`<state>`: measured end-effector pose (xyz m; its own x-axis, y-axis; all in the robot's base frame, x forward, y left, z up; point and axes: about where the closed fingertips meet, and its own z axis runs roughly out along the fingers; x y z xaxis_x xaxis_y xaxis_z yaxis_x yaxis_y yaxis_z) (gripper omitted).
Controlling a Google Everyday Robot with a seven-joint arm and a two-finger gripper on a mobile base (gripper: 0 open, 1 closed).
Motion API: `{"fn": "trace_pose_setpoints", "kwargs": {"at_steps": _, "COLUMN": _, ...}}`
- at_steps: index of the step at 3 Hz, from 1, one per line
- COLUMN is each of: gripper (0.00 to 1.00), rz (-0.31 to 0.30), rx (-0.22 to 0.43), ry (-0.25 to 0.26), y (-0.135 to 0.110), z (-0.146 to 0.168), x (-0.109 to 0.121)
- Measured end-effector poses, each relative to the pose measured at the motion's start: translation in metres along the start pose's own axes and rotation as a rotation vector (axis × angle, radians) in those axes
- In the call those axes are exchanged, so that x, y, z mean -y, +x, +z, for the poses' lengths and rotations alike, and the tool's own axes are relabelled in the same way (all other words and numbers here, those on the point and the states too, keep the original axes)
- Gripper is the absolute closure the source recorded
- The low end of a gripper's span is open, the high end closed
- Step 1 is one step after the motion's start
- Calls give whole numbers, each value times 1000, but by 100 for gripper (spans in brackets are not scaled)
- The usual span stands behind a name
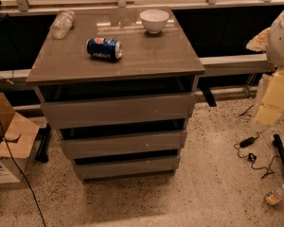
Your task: Open middle drawer
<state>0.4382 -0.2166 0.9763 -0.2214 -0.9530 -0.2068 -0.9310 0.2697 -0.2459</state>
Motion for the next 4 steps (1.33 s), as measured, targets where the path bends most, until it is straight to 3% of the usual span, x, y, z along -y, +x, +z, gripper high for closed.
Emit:
{"fn": "trace_pose_setpoints", "kwargs": {"at_steps": 1, "gripper": 0, "rz": -2, "rx": 7, "ry": 0, "y": -1, "z": 2, "x": -1}}
{"fn": "trace_pose_setpoints", "kwargs": {"at_steps": 2, "gripper": 0, "rz": -14, "rx": 53, "ry": -3, "y": -6, "z": 19, "x": -6}}
{"fn": "trace_pose_setpoints", "kwargs": {"at_steps": 3, "gripper": 0, "rz": 6, "rx": 153, "ry": -18, "y": -12, "z": 49, "x": -12}}
{"fn": "trace_pose_setpoints", "kwargs": {"at_steps": 4, "gripper": 0, "rz": 76, "rx": 309, "ry": -40, "y": -18, "z": 90, "x": -4}}
